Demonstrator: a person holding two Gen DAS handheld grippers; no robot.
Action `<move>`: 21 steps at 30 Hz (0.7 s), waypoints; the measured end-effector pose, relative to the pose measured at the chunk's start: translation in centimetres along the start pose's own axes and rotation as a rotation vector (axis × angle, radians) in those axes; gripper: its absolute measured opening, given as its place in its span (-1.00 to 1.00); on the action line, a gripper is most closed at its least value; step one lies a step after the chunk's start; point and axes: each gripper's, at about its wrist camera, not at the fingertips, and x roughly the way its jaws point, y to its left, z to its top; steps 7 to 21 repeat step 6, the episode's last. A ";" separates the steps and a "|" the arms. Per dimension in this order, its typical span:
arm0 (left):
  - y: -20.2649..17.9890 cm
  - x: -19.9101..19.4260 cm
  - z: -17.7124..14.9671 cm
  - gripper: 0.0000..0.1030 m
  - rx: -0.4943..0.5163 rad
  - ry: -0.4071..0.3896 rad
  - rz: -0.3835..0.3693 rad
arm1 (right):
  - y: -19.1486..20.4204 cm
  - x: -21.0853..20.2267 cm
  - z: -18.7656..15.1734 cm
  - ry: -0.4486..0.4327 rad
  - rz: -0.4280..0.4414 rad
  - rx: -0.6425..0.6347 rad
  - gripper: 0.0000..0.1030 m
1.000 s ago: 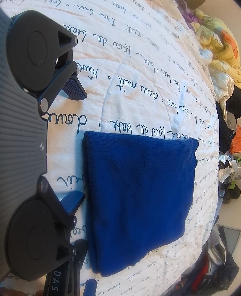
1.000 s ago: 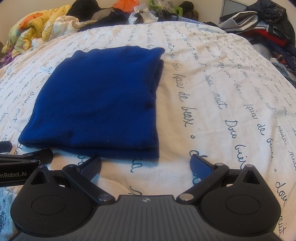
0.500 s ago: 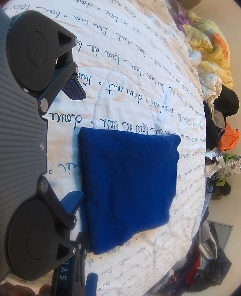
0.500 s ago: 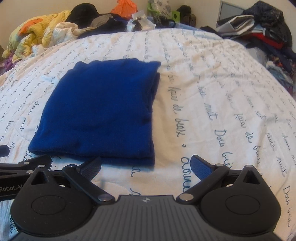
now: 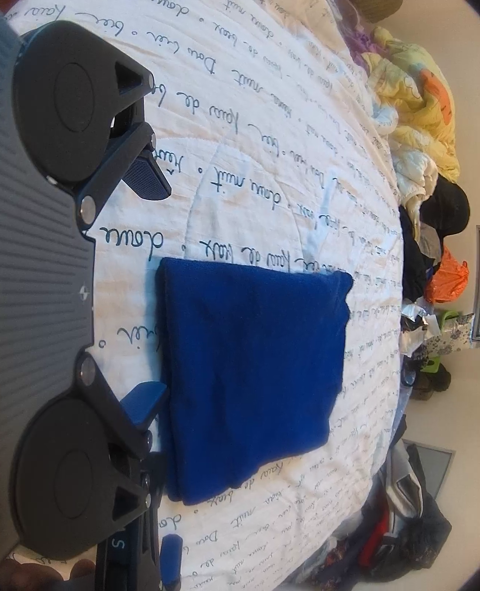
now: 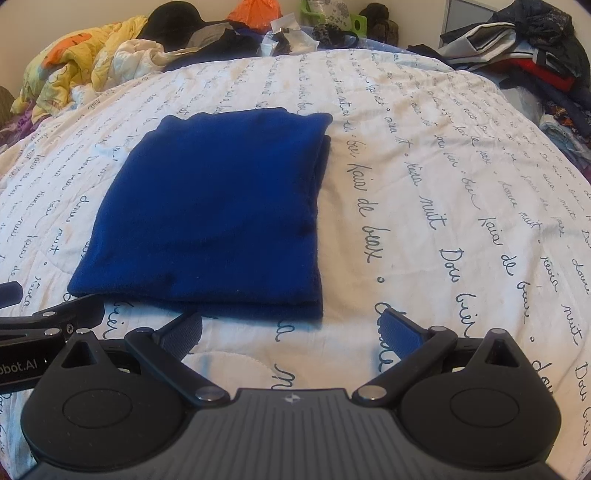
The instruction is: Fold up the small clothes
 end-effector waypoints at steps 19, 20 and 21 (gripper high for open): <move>0.3 -0.2 -0.3 1.00 0.006 -0.014 0.005 | -0.2 0.2 -0.2 0.008 0.020 0.012 1.00; 0.3 -0.2 -0.3 1.00 0.006 -0.014 0.005 | -0.2 0.2 -0.2 0.008 0.020 0.012 1.00; 0.3 -0.2 -0.3 1.00 0.006 -0.014 0.005 | -0.2 0.2 -0.2 0.008 0.020 0.012 1.00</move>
